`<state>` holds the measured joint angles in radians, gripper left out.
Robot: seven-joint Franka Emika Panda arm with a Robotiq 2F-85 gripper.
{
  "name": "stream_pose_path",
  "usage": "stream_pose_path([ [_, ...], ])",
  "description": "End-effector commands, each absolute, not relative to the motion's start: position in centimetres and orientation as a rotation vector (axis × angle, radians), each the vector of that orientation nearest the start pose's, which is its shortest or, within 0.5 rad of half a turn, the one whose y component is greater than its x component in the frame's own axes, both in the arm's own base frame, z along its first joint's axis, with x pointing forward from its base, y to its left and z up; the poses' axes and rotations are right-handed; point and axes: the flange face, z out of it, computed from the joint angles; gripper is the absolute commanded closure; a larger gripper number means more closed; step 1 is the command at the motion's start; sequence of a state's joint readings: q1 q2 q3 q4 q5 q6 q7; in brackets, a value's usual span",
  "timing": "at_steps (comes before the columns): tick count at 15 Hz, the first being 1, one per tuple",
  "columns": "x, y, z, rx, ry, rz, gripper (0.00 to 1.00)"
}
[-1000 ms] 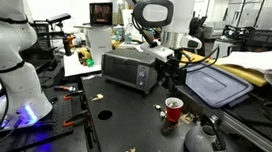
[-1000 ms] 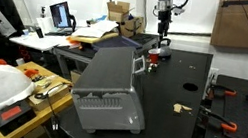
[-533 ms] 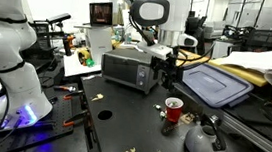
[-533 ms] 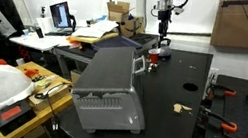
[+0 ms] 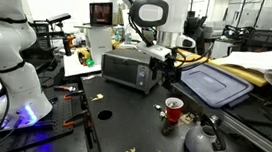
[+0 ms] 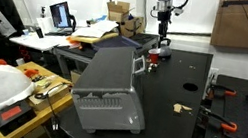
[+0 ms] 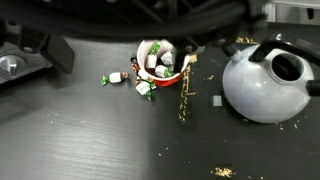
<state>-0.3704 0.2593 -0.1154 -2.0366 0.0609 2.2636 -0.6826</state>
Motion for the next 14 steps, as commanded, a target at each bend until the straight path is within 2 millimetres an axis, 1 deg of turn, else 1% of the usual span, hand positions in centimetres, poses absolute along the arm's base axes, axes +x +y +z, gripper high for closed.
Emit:
stream_pose_path([
  [1, 52.9, -27.6, 31.9, -3.089, -0.241, -0.013, 0.0],
  [4, 53.4, -28.3, 32.4, -3.096, -0.222, -0.045, 0.0],
  [7, 53.3, -29.3, 33.8, -3.09, -0.196, -0.088, 0.0],
  [11, 51.9, -29.9, 36.4, -3.082, -0.18, -0.154, 0.0],
  [14, 50.5, -29.3, 38.2, -3.042, -0.22, -0.17, 0.0],
])
